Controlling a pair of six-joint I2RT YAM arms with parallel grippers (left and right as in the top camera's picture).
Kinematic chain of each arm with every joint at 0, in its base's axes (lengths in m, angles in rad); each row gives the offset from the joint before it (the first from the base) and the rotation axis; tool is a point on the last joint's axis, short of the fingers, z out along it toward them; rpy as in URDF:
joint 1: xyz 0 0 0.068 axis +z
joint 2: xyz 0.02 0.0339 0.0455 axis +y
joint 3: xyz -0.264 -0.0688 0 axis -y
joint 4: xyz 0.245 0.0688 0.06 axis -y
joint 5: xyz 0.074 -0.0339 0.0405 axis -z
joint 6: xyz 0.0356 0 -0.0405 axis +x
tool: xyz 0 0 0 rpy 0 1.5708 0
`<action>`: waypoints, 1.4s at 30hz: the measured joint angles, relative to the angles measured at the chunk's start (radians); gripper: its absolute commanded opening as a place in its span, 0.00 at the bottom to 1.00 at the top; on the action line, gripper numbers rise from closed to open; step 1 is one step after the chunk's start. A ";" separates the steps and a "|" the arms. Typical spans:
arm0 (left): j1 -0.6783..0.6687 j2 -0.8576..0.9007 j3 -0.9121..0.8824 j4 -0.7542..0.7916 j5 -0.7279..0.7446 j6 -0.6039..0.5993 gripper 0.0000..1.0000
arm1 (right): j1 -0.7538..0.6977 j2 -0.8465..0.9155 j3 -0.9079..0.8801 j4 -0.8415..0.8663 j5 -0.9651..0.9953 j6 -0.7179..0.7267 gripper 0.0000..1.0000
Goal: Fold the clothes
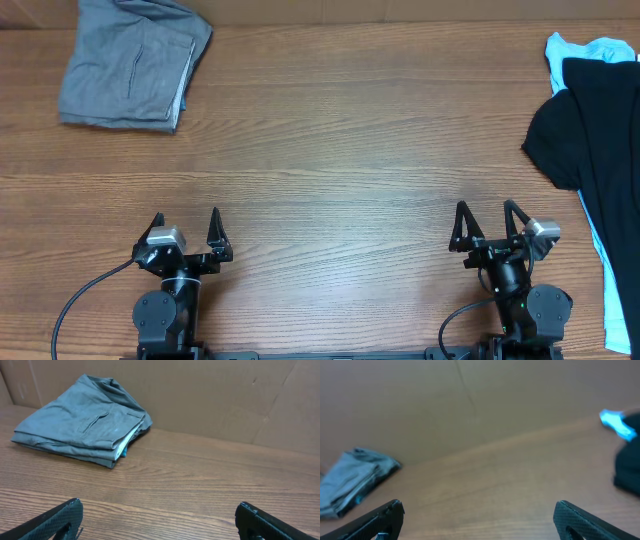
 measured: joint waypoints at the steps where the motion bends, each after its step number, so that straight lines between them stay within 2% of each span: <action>1: 0.000 0.000 0.000 0.000 0.000 0.000 1.00 | 0.000 -0.008 -0.003 0.017 -0.007 0.000 1.00; 7: 0.000 0.000 0.000 0.000 0.000 0.000 1.00 | 0.001 -0.011 -0.009 0.093 -0.024 -0.007 1.00; 11: 0.000 0.000 0.000 0.000 0.000 0.000 0.99 | 0.005 -0.013 -0.009 0.014 -0.024 -0.062 1.00; 17: 0.000 0.000 0.000 0.000 0.000 0.000 1.00 | 0.007 -0.013 -0.009 0.007 -0.031 -0.113 1.00; 42: 0.000 0.000 0.000 0.000 0.000 0.000 1.00 | 0.007 -0.013 -0.009 0.007 -0.031 -0.133 1.00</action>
